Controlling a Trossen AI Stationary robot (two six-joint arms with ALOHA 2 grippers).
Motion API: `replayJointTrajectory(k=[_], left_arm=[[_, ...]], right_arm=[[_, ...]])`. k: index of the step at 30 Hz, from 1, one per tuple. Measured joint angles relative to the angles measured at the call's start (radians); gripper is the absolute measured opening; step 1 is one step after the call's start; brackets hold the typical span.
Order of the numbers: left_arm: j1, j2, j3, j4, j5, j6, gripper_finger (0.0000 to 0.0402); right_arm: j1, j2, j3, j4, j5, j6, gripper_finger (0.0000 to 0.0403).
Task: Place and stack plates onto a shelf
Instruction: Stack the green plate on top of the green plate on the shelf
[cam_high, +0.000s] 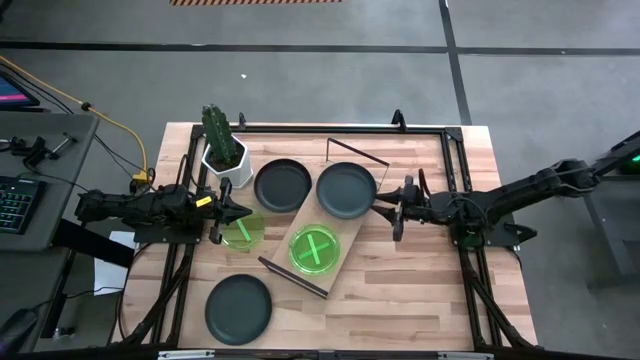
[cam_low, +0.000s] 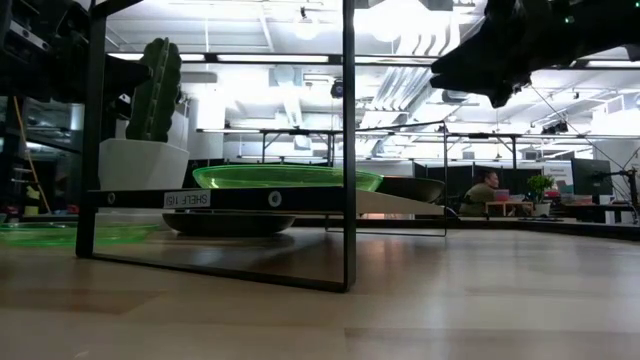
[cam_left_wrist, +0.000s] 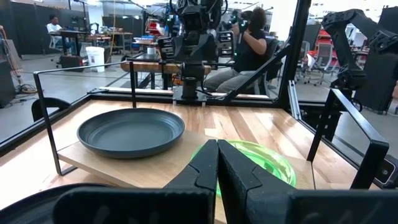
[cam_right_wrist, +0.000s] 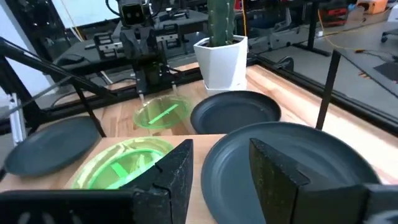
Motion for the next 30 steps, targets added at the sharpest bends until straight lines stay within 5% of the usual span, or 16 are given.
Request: replayJointTrajectory(k=[11,22,30], left_arm=[[0.0,0.0,0.0,0.004,0.0,-0.02,0.0],[0.0,0.007,0.001,0.222,-0.095,-0.121,0.0002],[-0.024,0.195,0.005,0.222,-0.127,-0.254,0.0081]], right_arm=[[0.0,0.0,0.0,0.086,-0.042,0.078,0.014],[0.0,0.0,0.0,0.086,-0.034,0.073,0.014],[0.0,0.0,0.0,0.086,-0.034,0.072,0.014]])
